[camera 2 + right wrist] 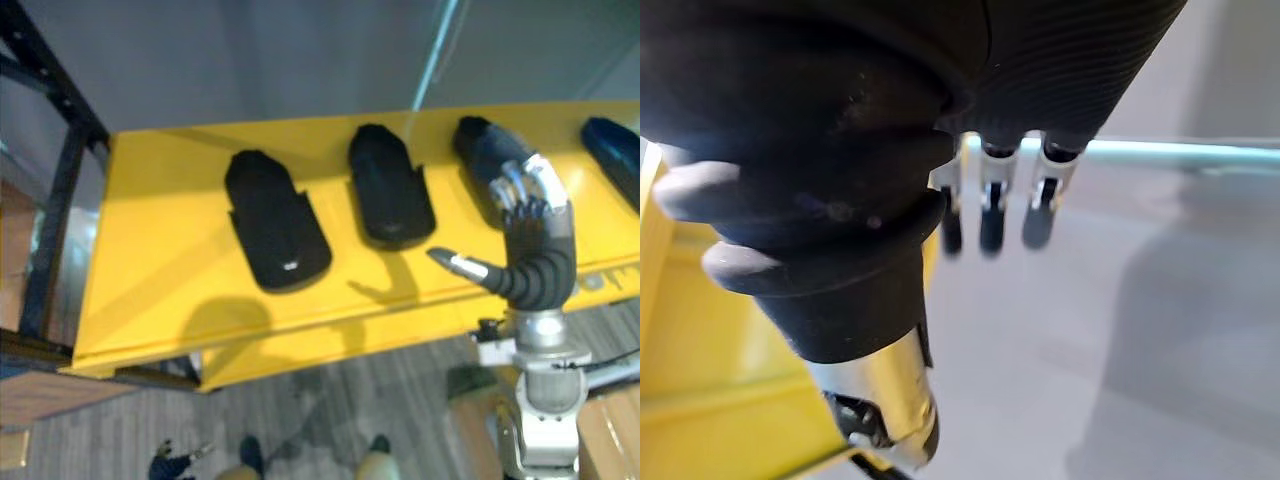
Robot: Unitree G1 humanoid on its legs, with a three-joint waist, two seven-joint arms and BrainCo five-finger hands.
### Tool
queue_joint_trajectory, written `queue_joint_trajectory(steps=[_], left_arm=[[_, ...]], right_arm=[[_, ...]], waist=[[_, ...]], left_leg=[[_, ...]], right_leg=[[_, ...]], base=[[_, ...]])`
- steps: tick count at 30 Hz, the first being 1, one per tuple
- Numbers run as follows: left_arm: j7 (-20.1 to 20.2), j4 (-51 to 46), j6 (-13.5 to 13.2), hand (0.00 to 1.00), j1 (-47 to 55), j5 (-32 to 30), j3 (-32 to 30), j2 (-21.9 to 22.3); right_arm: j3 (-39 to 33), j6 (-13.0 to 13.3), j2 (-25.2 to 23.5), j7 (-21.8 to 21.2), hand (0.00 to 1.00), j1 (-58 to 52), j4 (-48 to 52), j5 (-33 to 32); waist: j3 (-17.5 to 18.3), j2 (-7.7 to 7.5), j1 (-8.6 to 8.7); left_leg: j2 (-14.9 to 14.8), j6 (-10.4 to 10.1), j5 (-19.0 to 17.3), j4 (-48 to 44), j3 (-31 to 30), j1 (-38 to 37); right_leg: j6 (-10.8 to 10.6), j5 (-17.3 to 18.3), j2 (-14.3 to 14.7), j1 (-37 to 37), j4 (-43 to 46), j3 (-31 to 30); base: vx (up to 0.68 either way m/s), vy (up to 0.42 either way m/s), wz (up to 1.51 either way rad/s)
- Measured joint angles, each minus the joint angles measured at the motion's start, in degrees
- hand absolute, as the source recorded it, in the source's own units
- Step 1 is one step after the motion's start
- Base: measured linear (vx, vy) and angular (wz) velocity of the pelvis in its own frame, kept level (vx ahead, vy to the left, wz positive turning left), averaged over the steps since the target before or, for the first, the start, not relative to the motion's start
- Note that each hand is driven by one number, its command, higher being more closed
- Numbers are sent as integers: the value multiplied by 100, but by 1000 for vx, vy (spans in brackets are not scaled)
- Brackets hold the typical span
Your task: Walk over and take plastic housings, then place them on the shelf
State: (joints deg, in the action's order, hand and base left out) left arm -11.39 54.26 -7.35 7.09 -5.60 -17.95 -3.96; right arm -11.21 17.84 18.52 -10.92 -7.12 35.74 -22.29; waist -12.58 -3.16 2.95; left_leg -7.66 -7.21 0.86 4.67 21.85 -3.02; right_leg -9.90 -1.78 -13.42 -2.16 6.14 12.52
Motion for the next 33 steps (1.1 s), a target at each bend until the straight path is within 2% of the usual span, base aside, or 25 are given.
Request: queue_joint_trajectory(steps=[3, 5, 7, 10, 12, 16, 21, 26, 29, 33], left_arm=[[76, 48, -24, 0, -61, -3, 281, 0], [93, 77, -31, 0, -177, -3, 383, 1], [95, 91, -51, 0, -527, -3, 665, 8], [79, 88, -110, 0, -874, -1, 1029, -6], [34, 90, -147, 0, -1039, 1, 1126, -11], [14, 89, -210, 0, -1130, 0, 1403, -36], [-144, 93, -248, 0, -1150, -2, 1678, -23], [-193, 91, -249, 0, -1151, -2, 1843, -7], [-205, 96, -250, 0, -1134, -1, 1921, 4], [-304, 97, -250, 0, -1135, -2, 1917, 7]], right_arm=[[584, -18, 53, -271, 100, -156, 1, -348], [934, -23, 150, -365, 100, -169, 1, -414], [1373, -70, 315, -454, 100, 51, -9, -417], [1811, -80, 416, -463, 100, 431, -116, -430], [2079, -81, 406, -437, 100, 600, -252, -425], [2629, -80, 254, -400, 100, 713, -591, -392], [3311, -80, 25, -345, 100, 894, -1301, 27], [3696, -80, -122, -243, 100, 1406, -2045, 308], [3786, -103, -185, -106, 100, 1854, -2691, 485], [3870, -176, -294, 236, 100, 1996, -2933, 1160]], waist=[[-119, 87, 105], [-197, 133, 110], [-541, 226, 94], [-842, 356, 107], [-1002, 358, 105], [-1009, 362, 89], [-1041, 401, 65], [-1125, 558, -49], [-1148, 602, -83], [-1148, 606, -162]], left_leg=[[-52, -27, -21, 1, 101, 28], [-74, -35, -35, -83, 139, 137], [-188, -17, -271, -782, 138, 566], [-357, 16, -529, -1526, 60, 1121], [-382, 25, -586, -1683, 47, 1212], [-430, 48, -690, -1965, 19, 1521], [-440, 56, -678, -2034, -92, 1709], [-382, 70, -599, -1984, -190, 1719], [-272, 88, -404, -1711, -317, 1712], [-166, 95, -167, -1399, -489, 1706]], right_leg=[[-1, 1, 45, -38, -71, -32], [-2, 2, 53, -154, -41, -55], [1, 5, 44, -471, 214, -161], [30, 22, 51, -817, 449, -173], [40, 33, 45, -835, 447, -175], [71, 57, 36, -998, 435, -180], [111, 83, 42, -1083, 435, -135], [124, 91, 8, -1084, 471, -73], [133, 120, -57, -1078, 513, 81], [145, 146, -109, -1054, 527, 279]], base=[[-43, -30, -20], [-40, -25, -12], [-51, -25, -10], [-98, -43, -1], [-78, -21, -1], [-64, -11, 0], [-29, -13, 8], [-3, -6, 10], [0, -6, 30], [-7, -6, 25]])
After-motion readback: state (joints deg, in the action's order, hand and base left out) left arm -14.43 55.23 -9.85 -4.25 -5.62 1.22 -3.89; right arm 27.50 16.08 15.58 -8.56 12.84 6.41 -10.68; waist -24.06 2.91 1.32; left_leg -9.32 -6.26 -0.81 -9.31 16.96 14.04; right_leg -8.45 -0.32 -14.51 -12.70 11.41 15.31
